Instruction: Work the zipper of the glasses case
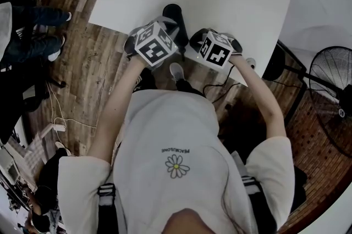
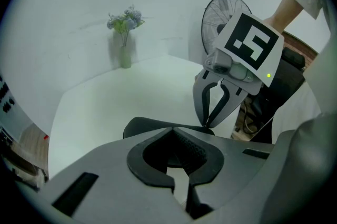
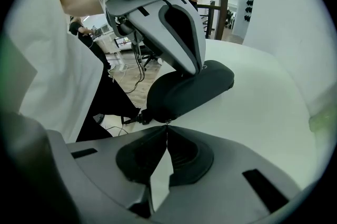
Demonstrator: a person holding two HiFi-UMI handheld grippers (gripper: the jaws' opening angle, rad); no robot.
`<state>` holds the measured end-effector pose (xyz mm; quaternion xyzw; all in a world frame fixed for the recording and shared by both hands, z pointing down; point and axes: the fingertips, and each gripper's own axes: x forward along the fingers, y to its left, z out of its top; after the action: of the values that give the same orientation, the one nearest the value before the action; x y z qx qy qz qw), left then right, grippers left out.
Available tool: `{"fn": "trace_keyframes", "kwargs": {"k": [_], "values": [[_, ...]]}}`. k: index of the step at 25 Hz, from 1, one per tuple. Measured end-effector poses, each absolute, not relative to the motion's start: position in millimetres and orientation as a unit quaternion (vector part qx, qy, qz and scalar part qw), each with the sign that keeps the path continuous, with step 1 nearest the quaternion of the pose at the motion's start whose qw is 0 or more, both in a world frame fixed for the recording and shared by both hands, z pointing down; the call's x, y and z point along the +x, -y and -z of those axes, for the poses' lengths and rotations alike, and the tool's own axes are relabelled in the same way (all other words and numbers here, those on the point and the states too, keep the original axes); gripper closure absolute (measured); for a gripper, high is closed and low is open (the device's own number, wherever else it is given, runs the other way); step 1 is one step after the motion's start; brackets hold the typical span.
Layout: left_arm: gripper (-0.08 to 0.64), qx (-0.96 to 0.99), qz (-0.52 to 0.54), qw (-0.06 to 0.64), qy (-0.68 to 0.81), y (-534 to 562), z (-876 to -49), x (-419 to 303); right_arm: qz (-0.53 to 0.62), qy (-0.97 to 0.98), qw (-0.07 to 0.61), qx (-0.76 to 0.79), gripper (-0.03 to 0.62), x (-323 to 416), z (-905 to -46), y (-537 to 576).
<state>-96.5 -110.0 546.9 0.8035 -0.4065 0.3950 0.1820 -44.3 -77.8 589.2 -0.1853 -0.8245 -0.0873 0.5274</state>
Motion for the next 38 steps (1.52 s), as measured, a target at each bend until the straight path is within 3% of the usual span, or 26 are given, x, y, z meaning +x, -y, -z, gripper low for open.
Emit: {"fn": "trace_keyframes", "kwargs": {"k": [10, 21, 31, 38], "values": [[0.546, 0.810, -0.390, 0.172, 0.403, 106.8, -548.4, -95.8, 0.103, 0.836, 0.516, -0.158, 0.584, -44.0, -591.9, 69.7], [0.546, 0.822, -0.399, 0.138, 0.383, 102.0, -546.2, -100.8, 0.141, 0.810, 0.565, -0.059, 0.584, -51.0, -597.7, 43.0], [0.546, 0.835, -0.444, 0.026, 0.324, 125.2, -529.6, -87.0, 0.200, 0.762, 0.611, 0.074, 0.584, 1.4, -586.2, 132.5], [0.546, 0.821, -0.512, 0.036, 0.251, 124.4, -545.4, -53.6, 0.148, 0.777, 0.602, 0.110, 0.584, 28.7, -586.1, 136.5]]}}
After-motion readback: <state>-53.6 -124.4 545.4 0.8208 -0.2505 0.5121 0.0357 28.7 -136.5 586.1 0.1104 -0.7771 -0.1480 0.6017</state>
